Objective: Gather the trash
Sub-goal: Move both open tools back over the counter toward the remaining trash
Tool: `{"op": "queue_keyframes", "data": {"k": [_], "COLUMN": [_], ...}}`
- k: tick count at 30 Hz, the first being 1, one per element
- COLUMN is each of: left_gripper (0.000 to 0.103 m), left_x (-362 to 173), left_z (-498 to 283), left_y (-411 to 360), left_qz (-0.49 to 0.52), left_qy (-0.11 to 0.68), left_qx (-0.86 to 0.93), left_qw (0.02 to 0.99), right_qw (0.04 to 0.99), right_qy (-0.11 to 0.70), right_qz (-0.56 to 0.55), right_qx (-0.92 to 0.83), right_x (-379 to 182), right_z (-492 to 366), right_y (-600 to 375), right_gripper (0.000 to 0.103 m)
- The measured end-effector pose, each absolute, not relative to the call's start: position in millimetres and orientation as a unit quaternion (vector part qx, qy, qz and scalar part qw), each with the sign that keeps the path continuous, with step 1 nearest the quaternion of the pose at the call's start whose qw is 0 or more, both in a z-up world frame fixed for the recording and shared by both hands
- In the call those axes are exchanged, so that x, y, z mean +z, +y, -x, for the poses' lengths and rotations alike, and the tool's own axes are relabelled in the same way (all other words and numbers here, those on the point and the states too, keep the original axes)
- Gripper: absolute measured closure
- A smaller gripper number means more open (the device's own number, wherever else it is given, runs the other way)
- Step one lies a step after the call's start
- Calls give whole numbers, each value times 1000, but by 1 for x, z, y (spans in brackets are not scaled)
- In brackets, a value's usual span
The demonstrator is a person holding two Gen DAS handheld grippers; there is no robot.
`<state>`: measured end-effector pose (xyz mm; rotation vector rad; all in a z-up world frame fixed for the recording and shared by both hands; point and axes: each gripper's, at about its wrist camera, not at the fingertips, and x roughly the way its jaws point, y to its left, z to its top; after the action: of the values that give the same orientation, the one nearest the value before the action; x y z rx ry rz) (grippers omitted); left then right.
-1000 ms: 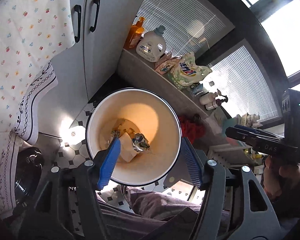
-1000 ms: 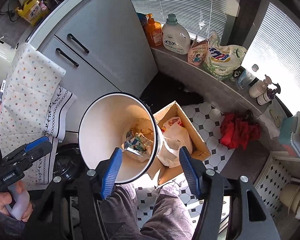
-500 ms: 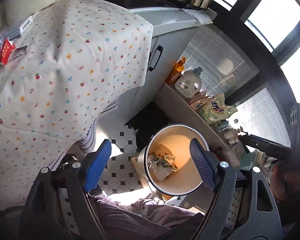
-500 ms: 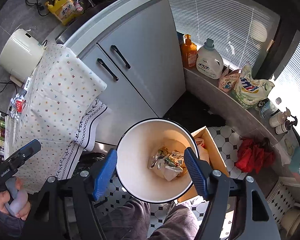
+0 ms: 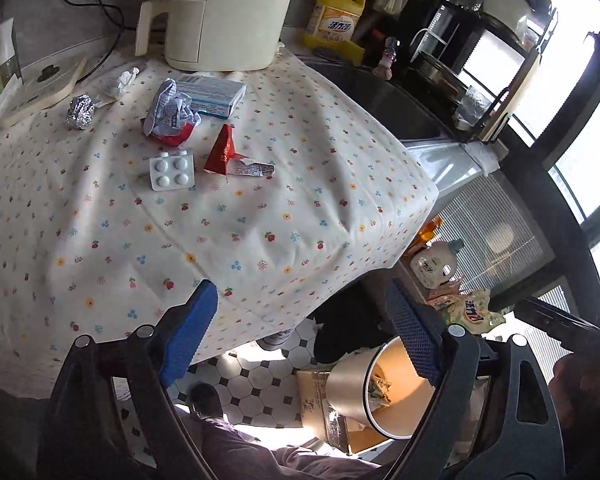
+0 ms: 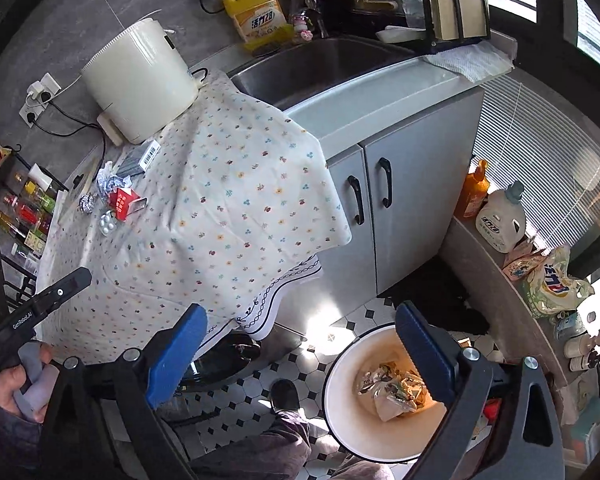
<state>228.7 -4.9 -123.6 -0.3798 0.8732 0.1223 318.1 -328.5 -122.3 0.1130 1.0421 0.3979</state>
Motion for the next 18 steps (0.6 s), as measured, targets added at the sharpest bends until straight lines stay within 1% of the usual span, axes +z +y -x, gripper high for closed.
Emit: {"op": "queue_keyframes", "data": {"k": [10, 18], "left_gripper": [17, 17], "left_x": [-115, -123], "left_z": [-218, -239], "left_y": [78, 105], "left_qz": [215, 216], "left_qy": [378, 370], "left_qx": [115, 106], "left_qw": [893, 897], "right_qw": [844, 857], "right_qy": [482, 450], "right_qz": [-5, 10], "right_qx": [234, 249], "right_x": [-106, -90], "right_z": [-333, -342], "right_y": [-239, -188], "right_gripper": [8, 8]}}
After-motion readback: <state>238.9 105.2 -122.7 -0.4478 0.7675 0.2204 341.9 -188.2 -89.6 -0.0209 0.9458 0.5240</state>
